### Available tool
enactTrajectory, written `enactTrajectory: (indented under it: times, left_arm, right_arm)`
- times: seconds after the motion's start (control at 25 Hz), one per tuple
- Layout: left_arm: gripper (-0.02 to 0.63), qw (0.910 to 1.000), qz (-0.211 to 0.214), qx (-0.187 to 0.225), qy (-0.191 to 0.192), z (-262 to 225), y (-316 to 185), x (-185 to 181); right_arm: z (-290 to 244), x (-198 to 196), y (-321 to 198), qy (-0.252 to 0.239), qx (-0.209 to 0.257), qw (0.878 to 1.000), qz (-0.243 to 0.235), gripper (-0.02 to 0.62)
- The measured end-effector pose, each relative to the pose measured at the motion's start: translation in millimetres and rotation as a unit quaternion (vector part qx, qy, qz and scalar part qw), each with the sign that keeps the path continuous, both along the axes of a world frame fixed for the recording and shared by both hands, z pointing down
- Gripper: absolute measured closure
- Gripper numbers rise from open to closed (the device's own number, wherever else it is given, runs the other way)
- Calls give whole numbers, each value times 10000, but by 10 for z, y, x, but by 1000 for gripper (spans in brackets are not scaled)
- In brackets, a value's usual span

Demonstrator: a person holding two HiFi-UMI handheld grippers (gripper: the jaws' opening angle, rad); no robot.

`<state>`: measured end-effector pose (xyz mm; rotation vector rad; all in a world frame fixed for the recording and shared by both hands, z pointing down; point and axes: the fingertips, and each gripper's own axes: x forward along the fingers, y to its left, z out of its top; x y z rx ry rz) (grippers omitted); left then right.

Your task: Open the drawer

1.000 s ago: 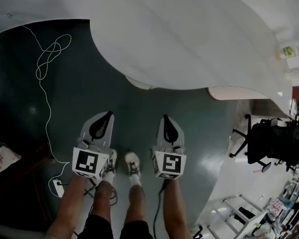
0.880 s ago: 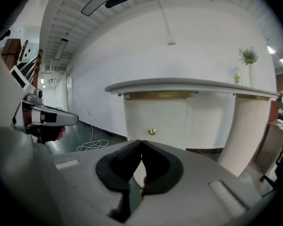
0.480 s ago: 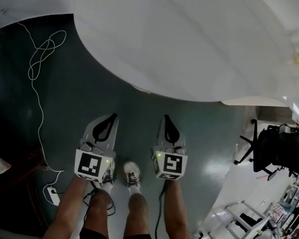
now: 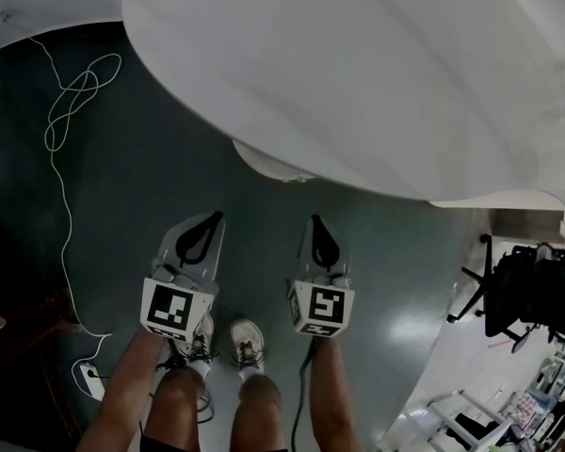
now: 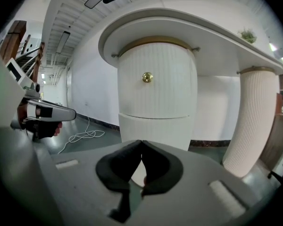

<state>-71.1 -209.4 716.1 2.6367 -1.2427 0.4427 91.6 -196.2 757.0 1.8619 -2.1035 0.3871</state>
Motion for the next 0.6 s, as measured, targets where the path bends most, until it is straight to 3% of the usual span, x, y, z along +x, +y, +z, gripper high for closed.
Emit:
enactTrajectory:
  times: [0.6]
  left_arm:
    - [597, 9998, -47, 167, 36, 266, -181, 8]
  right_arm:
    - [380, 84, -427, 73, -38, 9999, 125, 591]
